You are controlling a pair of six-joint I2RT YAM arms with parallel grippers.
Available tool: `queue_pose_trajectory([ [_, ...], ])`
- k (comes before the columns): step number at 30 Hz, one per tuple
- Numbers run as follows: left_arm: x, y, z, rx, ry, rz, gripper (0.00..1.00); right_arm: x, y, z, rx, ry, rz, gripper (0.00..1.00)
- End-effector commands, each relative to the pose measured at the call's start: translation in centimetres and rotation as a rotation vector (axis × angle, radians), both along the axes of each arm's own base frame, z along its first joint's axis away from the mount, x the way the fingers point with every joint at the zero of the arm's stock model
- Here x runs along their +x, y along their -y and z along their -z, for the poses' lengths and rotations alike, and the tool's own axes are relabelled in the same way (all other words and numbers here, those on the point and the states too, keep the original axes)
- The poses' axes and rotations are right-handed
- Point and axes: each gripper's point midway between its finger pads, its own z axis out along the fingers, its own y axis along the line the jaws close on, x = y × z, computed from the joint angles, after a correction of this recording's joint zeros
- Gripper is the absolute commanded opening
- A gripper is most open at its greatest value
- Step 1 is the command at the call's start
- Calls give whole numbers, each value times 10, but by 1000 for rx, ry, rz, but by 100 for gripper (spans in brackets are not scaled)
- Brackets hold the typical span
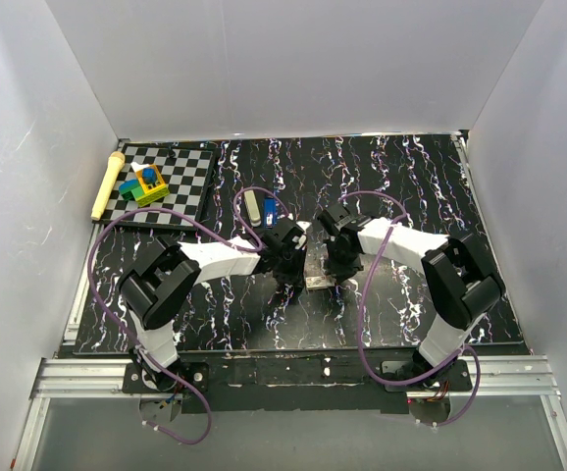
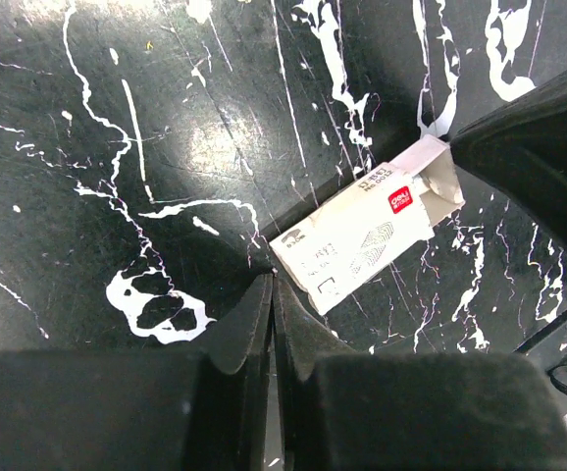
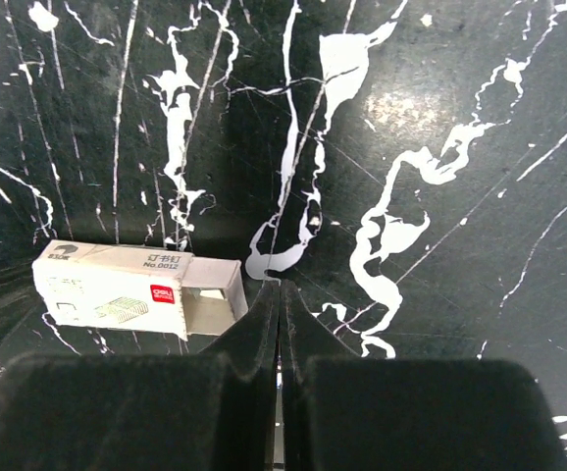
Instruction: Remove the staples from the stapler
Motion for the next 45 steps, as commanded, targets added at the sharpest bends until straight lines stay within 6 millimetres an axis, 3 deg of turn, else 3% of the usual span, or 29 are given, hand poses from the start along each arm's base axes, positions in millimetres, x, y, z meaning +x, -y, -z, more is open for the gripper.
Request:
queue_pose_trajectory([
  [1,2,9,-5,-13,10,16,2,10,-14,-9,56,17,-11,1],
  [21,0,14,-3,-14,7,25,1,-5,-47,-8,219,-79,-4,1],
  [27,0,14,-3,-11,11,25,1,-5,-46,-7,212,-78,2,1],
  [33,3,10,-12,-3,38,8,2,1,-32,-14,150,-31,16,1],
  [40,10,1,-32,12,96,-28,26,16,-7,-31,73,91,72,1],
  [45,13,-10,-43,33,138,-57,39,26,5,-53,58,173,96,14],
])
